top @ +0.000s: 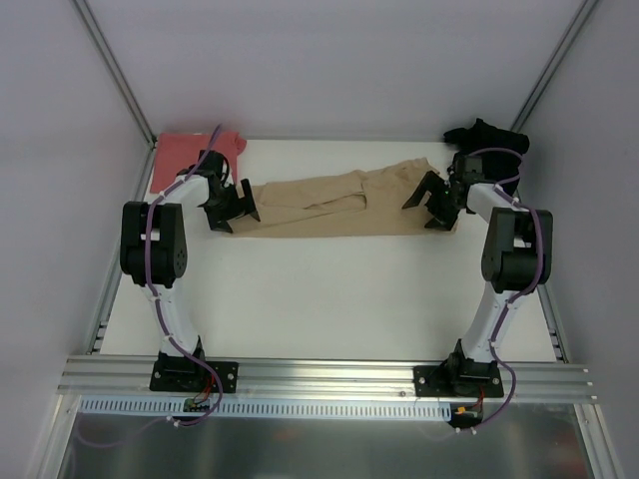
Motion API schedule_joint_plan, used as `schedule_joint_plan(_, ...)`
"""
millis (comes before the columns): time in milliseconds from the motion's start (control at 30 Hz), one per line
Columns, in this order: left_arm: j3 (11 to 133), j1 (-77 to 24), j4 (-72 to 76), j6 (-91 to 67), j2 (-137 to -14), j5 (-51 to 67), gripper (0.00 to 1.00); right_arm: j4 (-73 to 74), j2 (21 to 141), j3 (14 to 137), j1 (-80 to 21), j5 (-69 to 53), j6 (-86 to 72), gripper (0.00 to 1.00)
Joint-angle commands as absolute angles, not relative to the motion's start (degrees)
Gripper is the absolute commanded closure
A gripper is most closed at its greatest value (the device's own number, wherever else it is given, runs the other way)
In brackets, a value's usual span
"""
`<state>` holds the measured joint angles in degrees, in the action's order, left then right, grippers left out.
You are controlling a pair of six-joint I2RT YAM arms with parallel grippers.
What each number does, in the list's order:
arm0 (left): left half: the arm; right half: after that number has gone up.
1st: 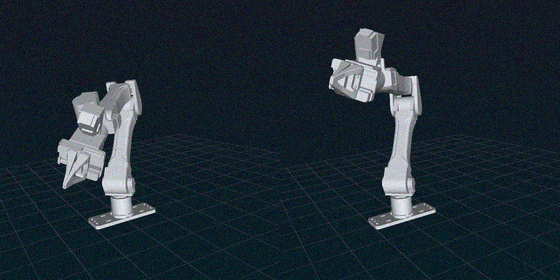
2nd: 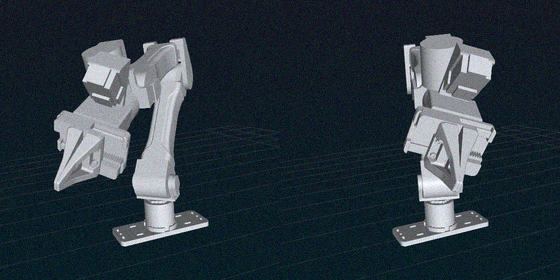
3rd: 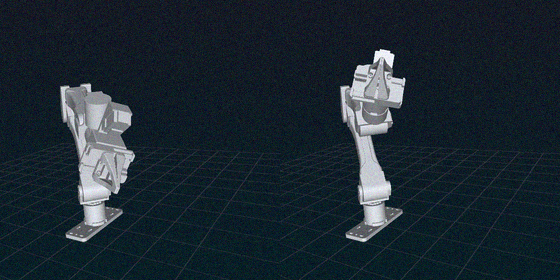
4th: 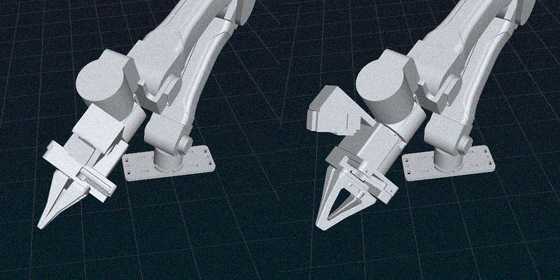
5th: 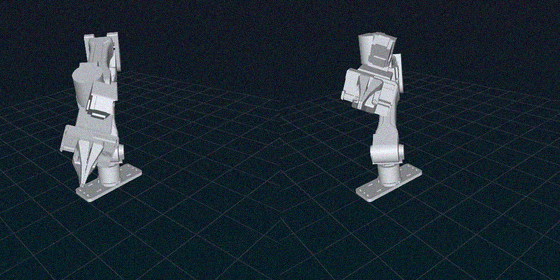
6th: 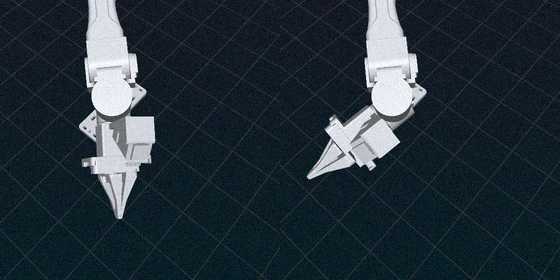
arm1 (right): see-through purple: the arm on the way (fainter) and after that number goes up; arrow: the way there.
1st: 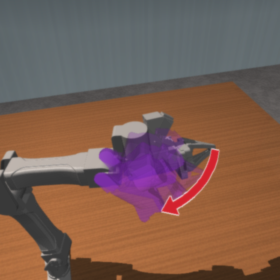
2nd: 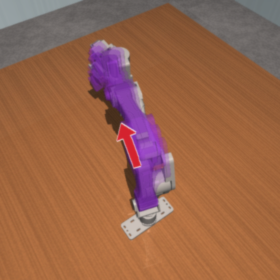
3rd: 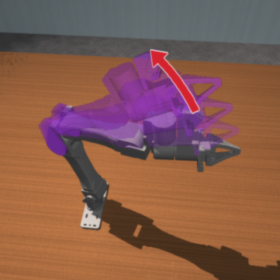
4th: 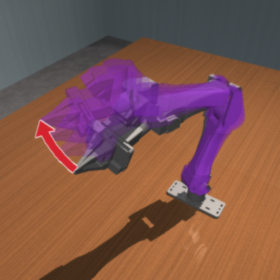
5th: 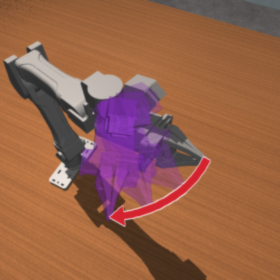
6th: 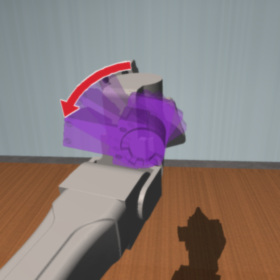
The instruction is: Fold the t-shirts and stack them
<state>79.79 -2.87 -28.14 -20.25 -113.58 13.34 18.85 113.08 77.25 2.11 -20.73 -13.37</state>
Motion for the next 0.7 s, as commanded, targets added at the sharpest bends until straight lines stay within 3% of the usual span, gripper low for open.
schedule_joint_plan(0,78.8,-2.4,-29.5,-20.7,-116.0,13.1,0.07,19.2,115.0,77.5,4.4,-17.6,-12.7,0.01)
schedule_joint_plan(233,76.6,-2.5,-29.8,-22.6,-111.5,15.6,0.02,19.3,110.5,76.4,4.5,-21.0,-13.4,0.01)
schedule_joint_plan(667,68.7,-3.5,-27.9,-27.0,-79.2,20.7,0.01,24.8,98.8,79.1,-1.9,-22.1,-12.8,0.01)
